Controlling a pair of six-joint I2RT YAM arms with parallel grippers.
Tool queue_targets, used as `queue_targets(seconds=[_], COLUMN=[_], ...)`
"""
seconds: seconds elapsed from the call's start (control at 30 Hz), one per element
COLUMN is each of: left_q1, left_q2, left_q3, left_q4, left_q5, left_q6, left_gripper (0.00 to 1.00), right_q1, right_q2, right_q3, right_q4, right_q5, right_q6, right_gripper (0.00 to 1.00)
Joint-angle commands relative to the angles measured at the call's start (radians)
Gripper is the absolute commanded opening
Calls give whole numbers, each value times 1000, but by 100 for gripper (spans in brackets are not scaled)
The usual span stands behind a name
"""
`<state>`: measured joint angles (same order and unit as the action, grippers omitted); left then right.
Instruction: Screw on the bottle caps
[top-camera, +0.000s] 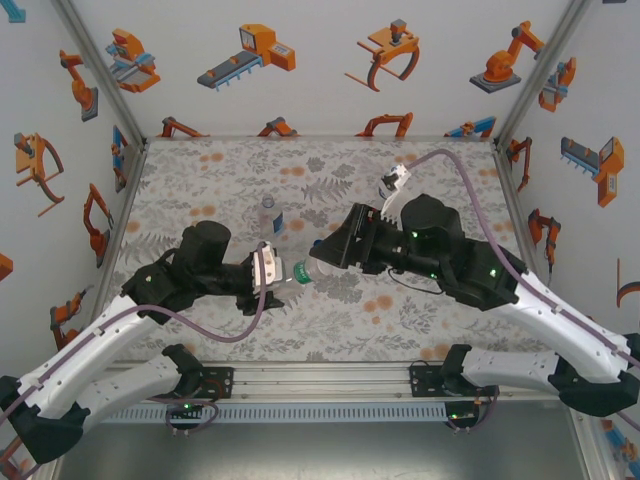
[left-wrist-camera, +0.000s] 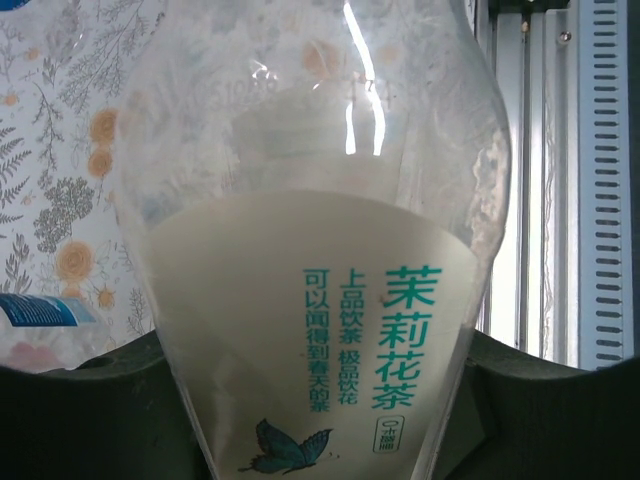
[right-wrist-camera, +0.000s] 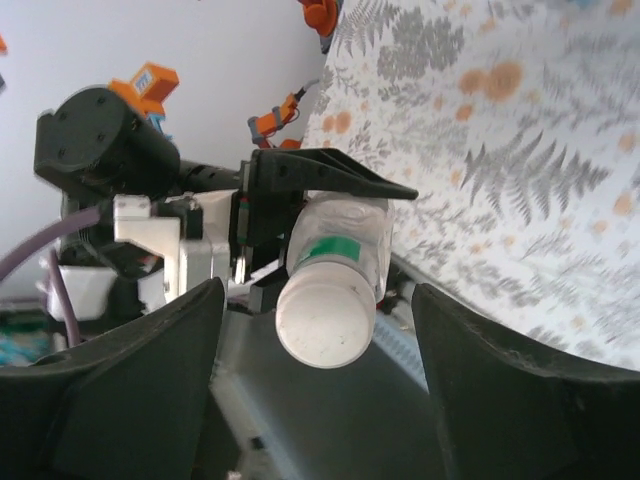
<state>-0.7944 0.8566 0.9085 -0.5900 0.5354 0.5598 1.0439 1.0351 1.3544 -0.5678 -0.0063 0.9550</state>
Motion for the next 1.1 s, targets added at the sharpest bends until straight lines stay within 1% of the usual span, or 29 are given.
queue_targets(seconds=[0.0,0.03,0.1,0.23,0.3,0.37,0.47,0.63,0.77,0.97,1.07], left_q1=[-5,-5,-6,-6,-5,-5,-6,-5,-5,-5,-5], left_q2=[-11,-10,-11,-12,-16,-18,-18,-23,-27,-30,-31], left_q3=[7,7,6,7,7,7,9,14,14,14,14], left_q4=[21,18,12,-2,-6,-6,-14,-20,-25,-25,-25], left_q5=[51,56,69,98,114,123,125,138,137,137,140], left_q6=[15,15,16,18,22,23,26,28,26,23,22], left_gripper=[0,0,0,0,0,0,0,0,0,0,0], right_q1=[-4,-4,-6,-8,-7,-7,-6,-6,-6,-6,-6], right_q2=[-21,-27,-37,-36,-29,-15,22,89,131,138,142], right_q3=[45,45,44,70,95,125,175,236,265,250,244], right_q4=[44,58,84,60,8,-64,-161,-240,-275,-254,-249], right_q5=[-26,-51,-136,-323,-426,-513,-541,-543,-566,-576,-577], right_q6=[-351,-421,-612,-962,-1154,-1311,-1446,-1500,-1498,-1486,-1483], right_gripper=[70,69,69,69,67,66,66,65,58,50,48])
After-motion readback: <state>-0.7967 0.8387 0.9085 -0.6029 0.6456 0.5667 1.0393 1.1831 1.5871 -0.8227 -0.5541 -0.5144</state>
